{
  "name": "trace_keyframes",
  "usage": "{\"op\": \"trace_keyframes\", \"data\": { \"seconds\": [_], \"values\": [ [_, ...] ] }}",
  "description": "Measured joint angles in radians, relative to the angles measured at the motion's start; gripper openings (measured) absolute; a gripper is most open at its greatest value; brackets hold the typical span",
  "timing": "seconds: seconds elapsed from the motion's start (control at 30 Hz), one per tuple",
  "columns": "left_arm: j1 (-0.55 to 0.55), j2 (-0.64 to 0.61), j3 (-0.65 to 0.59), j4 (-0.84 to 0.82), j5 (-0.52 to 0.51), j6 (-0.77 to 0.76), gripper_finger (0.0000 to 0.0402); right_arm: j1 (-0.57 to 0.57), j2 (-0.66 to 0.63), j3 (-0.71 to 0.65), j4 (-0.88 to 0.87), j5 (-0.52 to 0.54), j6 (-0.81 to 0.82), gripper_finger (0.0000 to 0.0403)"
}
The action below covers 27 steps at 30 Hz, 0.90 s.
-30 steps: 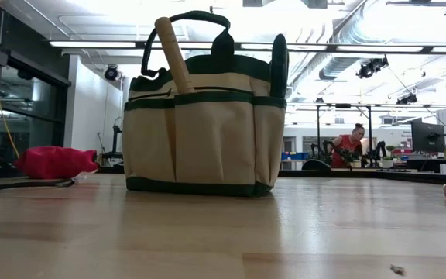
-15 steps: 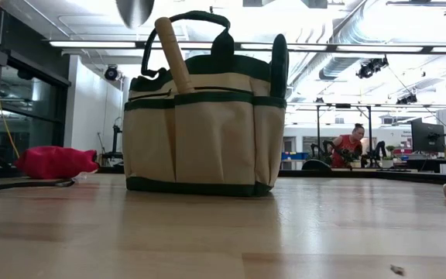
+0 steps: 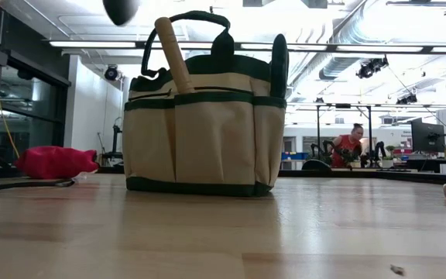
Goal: Pick & Place Garden tools in Gardening bag
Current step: Put the brown trowel into the gardening bag
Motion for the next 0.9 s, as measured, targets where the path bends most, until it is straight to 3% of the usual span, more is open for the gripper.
{"op": "trace_keyframes", "data": {
  "seconds": [0.2,0.47,0.7,0.9],
  "values": [
    [0.0,0.001,0.0,0.002,0.217,0.098,0.0062,0.001,-0.048,-0.103,0.156,-0.113,-0.034,0.0227],
    [0.0,0.055,0.0,0.001,0.287,0.191,0.0062,0.001,-0.165,-0.341,0.471,-0.118,-0.078,0.0227],
    [0.0,0.159,-0.001,0.002,0.445,0.342,0.0062,0.001,-0.231,-0.413,0.515,-0.114,-0.076,0.0227],
    [0.0,0.219,-0.001,0.002,0.462,0.558,0.0062,-0.001,-0.233,-0.412,0.515,-0.113,-0.075,0.0227]
  ]
}}
